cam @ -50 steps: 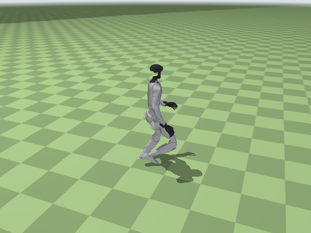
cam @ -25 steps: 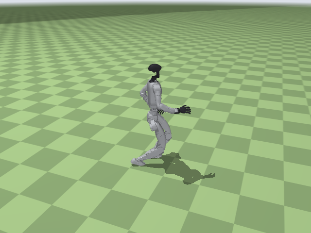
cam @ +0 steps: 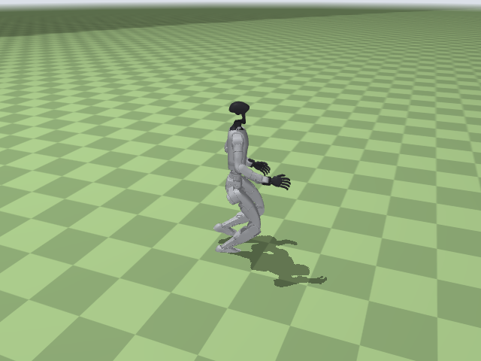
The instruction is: Run
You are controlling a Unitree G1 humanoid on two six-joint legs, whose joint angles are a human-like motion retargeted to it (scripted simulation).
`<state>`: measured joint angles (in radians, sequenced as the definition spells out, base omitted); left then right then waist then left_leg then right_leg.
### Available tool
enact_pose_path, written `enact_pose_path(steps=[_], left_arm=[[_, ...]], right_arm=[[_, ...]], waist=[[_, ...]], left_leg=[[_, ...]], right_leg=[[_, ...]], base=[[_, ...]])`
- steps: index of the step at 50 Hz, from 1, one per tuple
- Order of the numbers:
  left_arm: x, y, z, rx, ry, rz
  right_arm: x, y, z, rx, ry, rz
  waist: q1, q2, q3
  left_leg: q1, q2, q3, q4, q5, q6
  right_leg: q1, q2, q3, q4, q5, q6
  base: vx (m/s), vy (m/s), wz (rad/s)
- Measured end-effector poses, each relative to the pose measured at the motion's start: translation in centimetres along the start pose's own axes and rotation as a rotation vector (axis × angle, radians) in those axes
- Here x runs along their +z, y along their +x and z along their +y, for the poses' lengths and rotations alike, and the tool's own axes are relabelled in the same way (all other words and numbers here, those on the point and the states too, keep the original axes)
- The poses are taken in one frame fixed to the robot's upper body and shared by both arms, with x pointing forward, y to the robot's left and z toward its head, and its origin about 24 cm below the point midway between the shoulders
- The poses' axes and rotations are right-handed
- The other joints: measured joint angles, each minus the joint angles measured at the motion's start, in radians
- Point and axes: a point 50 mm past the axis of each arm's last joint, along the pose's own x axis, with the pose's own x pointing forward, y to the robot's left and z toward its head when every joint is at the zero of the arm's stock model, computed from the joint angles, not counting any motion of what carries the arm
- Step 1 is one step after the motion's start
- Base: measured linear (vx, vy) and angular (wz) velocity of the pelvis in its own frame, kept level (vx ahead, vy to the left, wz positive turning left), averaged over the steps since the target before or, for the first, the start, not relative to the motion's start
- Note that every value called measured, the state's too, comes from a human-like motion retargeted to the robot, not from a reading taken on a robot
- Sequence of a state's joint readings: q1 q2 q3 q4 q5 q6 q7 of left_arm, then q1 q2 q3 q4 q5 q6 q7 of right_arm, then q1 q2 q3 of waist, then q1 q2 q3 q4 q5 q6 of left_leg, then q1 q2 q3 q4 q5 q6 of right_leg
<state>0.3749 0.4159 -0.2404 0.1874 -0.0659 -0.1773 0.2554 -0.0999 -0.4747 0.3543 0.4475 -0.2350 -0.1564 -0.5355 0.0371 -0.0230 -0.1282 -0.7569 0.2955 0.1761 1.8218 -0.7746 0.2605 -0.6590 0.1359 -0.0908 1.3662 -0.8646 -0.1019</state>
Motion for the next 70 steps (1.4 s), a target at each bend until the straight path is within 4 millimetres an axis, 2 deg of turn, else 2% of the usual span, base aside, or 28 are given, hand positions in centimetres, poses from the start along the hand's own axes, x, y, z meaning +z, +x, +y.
enact_pose_path(steps=[2, 5, 8, 11, 13, 15, 18, 20, 23, 27, 30, 32, 35, 37, 38, 40, 43, 45, 47, 50, 53, 55, 57, 59, 61, 65, 67, 70], left_arm=[[-1.4, -1.8, 0.7, -0.018, -0.002, 0.053], [-2.7, -3.8, 1.1, -0.045, -0.034, 0.106], [-3.1, -4.5, 0.7, -0.044, -0.083, 0.133], [-2.0, -3.8, 0.1, -0.029, -0.107, 0.083], [-0.4, -2.6, -0.2, -0.012, -0.097, 0.004], [2.5, 0.2, -0.3, 0.032, -0.047, -0.131], [8.0, 3.9, -0.3, 0.11, -0.001, -0.344], [11.4, 5.4, 0.1, 0.161, -0.015, -0.456], [14.5, 5.7, 0.3, 0.183, -0.077, -0.58], [15.7, 5.0, -0.4, 0.122, -0.128, -0.658], [14.8, 4.4, -1.3, 0.055, -0.13, -0.633], [12.9, 4.0, -1.9, 0.025, -0.116, -0.556], [9.0, 3.2, -2.1, 0.0, -0.049, -0.4], [7.0, 2.6, -1.2, 0.009, -0.012, -0.32], [5.9, 1.9, -0.9, 0.009, -0.007, -0.277], [3.9, 0.3, 0.0, 0.001, -0.012, -0.205], [2.0, -1.8, 0.8, -0.018, -0.05, -0.128], [1.3, -2.6, 0.8, -0.023, -0.079, -0.098], [1.4, -2.7, 0.5, -0.017, -0.103, -0.098], [3.1, -1.9, 0.0, -0.005, -0.103, -0.178], [7.3, 1.0, -0.3, 0.056, -0.036, -0.368], [10.7, 3.2, -0.5, 0.114, 0.002, -0.502], [13.5, 4.5, -0.5, 0.158, -0.009, -0.594], [15.6, 5.0, -0.4, 0.182, -0.035, -0.665], [16.9, 4.9, -0.3, 0.187, -0.065, -0.726], [17.4, 4.1, -0.9, 0.134, -0.097, -0.784], [16.6, 3.7, -1.5, 0.089, -0.092, -0.761], [14.1, 3.1, -2.2, 0.036, -0.06, -0.665]], right_arm=[[3.0, 1.3, -0.5, -0.024, 0.059, -0.113], [5.2, 0.9, -0.1, 0.012, 0.135, -0.201], [4.9, -0.4, 0.9, 0.08, 0.154, -0.209], [3.2, -2.2, 2.3, 0.159, 0.121, -0.15], [1.0, -3.9, 3.4, 0.225, 0.068, -0.066], [-1.6, -5.3, 4.5, 0.284, -0.016, 0.04], [-6.0, -8.8, 5.7, 0.39, -0.121, 0.232], [-8.4, -11.2, 5.5, 0.447, -0.156, 0.343], [-10.8, -14.2, 4.2, 0.463, -0.153, 0.465], [-11.5, -16.1, 2.8, 0.404, -0.094, 0.539], [-10.3, -14.7, 2.5, 0.327, -0.044, 0.477], [-8.6, -12.2, 2.5, 0.273, -0.022, 0.372], [-4.5, -6.3, 1.7, 0.171, -0.025, 0.133], [0.0, -1.6, 0.6, 0.086, -0.037, -0.065], [2.0, -0.1, 0.2, 0.054, -0.024, -0.148], [5.3, 1.2, -0.5, 0.017, 0.038, -0.271], [7.4, 0.3, -0.4, 0.048, 0.144, -0.348], [7.6, -0.7, 0.0, 0.092, 0.179, -0.362], [7.0, -1.7, 0.6, 0.137, 0.174, -0.354], [4.9, -3.6, 2.0, 0.216, 0.128, -0.284], [1.4, -5.4, 3.5, 0.273, 0.022, -0.144], [-1.2, -6.9, 4.4, 0.318, -0.043, -0.04], [-3.4, -8.6, 4.8, 0.371, -0.074, 0.047], [-4.9, -10.2, 4.3, 0.4, -0.079, 0.105], [-5.8, -11.1, 3.5, 0.399, -0.074, 0.142], [-6.4, -11.9, 1.9, 0.335, -0.048, 0.175], [-5.7, -11.3, 1.5, 0.285, -0.035, 0.146], [-3.6, -8.8, 0.9, 0.208, -0.02, 0.032]], waist=[[0.01, -0.056, -0.024], [0.022, -0.115, -0.086], [-0.001, -0.149, -0.132], [-0.031, -0.16, -0.135], [-0.055, -0.159, -0.126], [-0.087, -0.163, -0.083], [-0.183, -0.179, -0.058], [-0.226, -0.151, -0.061], [-0.245, -0.057, -0.068], [-0.228, 0.054, -0.081], [-0.192, 0.082, -0.089], [-0.16, 0.07, -0.084], [-0.087, 0.051, -0.046], [-0.035, 0.051, -0.014], [-0.012, 0.041, -0.014], [0.02, 0.007, -0.027], [0.038, -0.053, -0.076], [0.027, -0.086, -0.11], [-0.002, -0.107, -0.128], [-0.049, -0.121, -0.126], [-0.111, -0.141, -0.091], [-0.174, -0.168, -0.075], [-0.217, -0.16, -0.079], [-0.235, -0.119, -0.084], [-0.234, -0.054, -0.086], [-0.202, 0.068, -0.087], [-0.175, 0.096, -0.089], [-0.124, 0.097, -0.078]], left_leg=[[-0.043, -0.097, 0.039, -0.169, 0.02, -0.018], [-0.068, -0.232, 0.079, -0.471, 0.109, -0.102], [-0.051, -0.369, 0.086, -0.673, 0.196, -0.153], [-0.02, -0.448, 0.079, -0.663, 0.161, -0.125], [0.0, -0.474, 0.076, -0.59, 0.06, -0.069], [0.058, -0.516, 0.079, -0.568, -0.055, -0.005], [0.119, -0.557, 0.079, -0.612, -0.098, 0.001], [0.198, -0.572, 0.077, -0.675, -0.098, 0.001], [0.33, -0.496, 0.054, -0.747, -0.034, -0.089], [0.404, -0.335, 0.02, -0.677, 0.149, -0.224], [0.398, -0.226, 0.015, -0.514, 0.215, -0.222], [0.375, -0.159, 0.024, -0.348, 0.181, -0.166], [0.283, -0.043, 0.017, -0.07, 0.078, -0.053], [0.156, 0.01, -0.014, 0.026, 0.009, 0.0], [0.097, 0.009, -0.021, 0.023, -0.007, 0.0], [0.011, -0.04, 0.003, -0.067, -0.008, 0.001], [-0.045, -0.18, 0.054, -0.355, 0.056, -0.065], [-0.059, -0.289, 0.07, -0.543, 0.117, -0.124], [-0.048, -0.382, 0.068, -0.648, 0.145, -0.142], [-0.026, -0.459, 0.056, -0.602, 0.077, -0.097], [0.025, -0.525, 0.047, -0.544, -0.079, -0.007], [0.065, -0.567, 0.045, -0.591, -0.098, 0.001], [0.141, -0.587, 0.045, -0.661, -0.098, 0.001], [0.235, -0.571, 0.043, -0.714, -0.09, -0.016], [0.323, -0.505, 0.033, -0.74, -0.048, -0.079], [0.408, -0.329, -0.003, -0.648, 0.127, -0.212], [0.399, -0.253, -0.018, -0.522, 0.198, -0.219], [0.353, -0.152, -0.021, -0.256, 0.207, -0.161]], right_leg=[[0.078, -0.06, 0.026, -0.066, 0.079, 0.071], [0.12, -0.141, 0.038, -0.131, 0.304, 0.191], [0.118, -0.231, 0.038, -0.081, 0.438, 0.245], [0.122, -0.304, 0.037, 0.057, 0.433, 0.23], [0.106, -0.355, 0.029, 0.188, 0.384, 0.203], [0.067, -0.418, 0.041, 0.332, 0.342, 0.182], [-0.098, -0.494, 0.09, 0.489, 0.3, 0.141], [-0.201, -0.477, 0.122, 0.498, 0.285, 0.138], [-0.264, -0.365, 0.088, 0.355, 0.286, 0.148], [-0.255, -0.184, 0.023, 0.077, 0.298, 0.178], [-0.214, -0.102, -0.002, -0.01, 0.293, 0.165], [-0.187, -0.082, -0.008, 0.038, 0.224, 0.118], [-0.125, -0.039, -0.014, 0.091, 0.055, 0.026], [-0.065, 0.0, -0.016, 0.042, 0.012, 0.004], [-0.03, 0.006, -0.008, 0.011, 0.021, 0.011], [0.049, -0.016, 0.014, -0.06, 0.08, 0.061], [0.114, -0.088, 0.033, -0.122, 0.302, 0.188], [0.118, -0.148, 0.038, -0.1, 0.444, 0.253], [0.115, -0.206, 0.041, -0.028, 0.509, 0.273], [0.103, -0.281, 0.037, 0.159, 0.497, 0.252], [0.031, -0.381, 0.043, 0.379, 0.419, 0.214], [-0.072, -0.457, 0.071, 0.484, 0.38, 0.19], [-0.176, -0.474, 0.107, 0.507, 0.347, 0.173], [-0.244, -0.437, 0.115, 0.46, 0.321, 0.169], [-0.273, -0.359, 0.086, 0.352, 0.309, 0.169], [-0.254, -0.163, 0.015, 0.075, 0.32, 0.188], [-0.223, -0.095, -0.004, 0.007, 0.326, 0.181], [-0.171, -0.047, -0.02, 0.041, 0.225, 0.111]], base=[[0.11, 0.08, 0.06], [0.08, 0.09, -0.04], [0.03, 0.08, 0.07], [-0.04, 0.07, -0.11], [-0.07, 0.06, -0.31], [-0.05, 0.06, -0.23], [-0.09, -0.01, 0.02], [0.02, 0.09, -0.42], [0.1, 0.0, -0.87], [0.08, -0.1, -0.86], [-0.05, -0.09, -0.66], [-0.1, -0.07, -0.52], [-0.07, -0.08, -0.48], [-0.04, -0.07, -0.59], [0.0, -0.04, -0.58], [0.05, 0.05, -0.4], [0.06, 0.11, -0.21], [0.02, 0.08, 0.03], [-0.01, 0.08, 0.06], [-0.07, 0.06, -0.25], [-0.07, 0.04, -0.24], [-0.1, -0.01, 0.03], [-0.01, 0.06, -0.48], [0.09, 0.07, -1.05], [0.12, -0.02, -1.33], [0.08, -0.09, -1.23], [-0.04, -0.08, -0.91], [-0.09, -0.05, -0.69]])
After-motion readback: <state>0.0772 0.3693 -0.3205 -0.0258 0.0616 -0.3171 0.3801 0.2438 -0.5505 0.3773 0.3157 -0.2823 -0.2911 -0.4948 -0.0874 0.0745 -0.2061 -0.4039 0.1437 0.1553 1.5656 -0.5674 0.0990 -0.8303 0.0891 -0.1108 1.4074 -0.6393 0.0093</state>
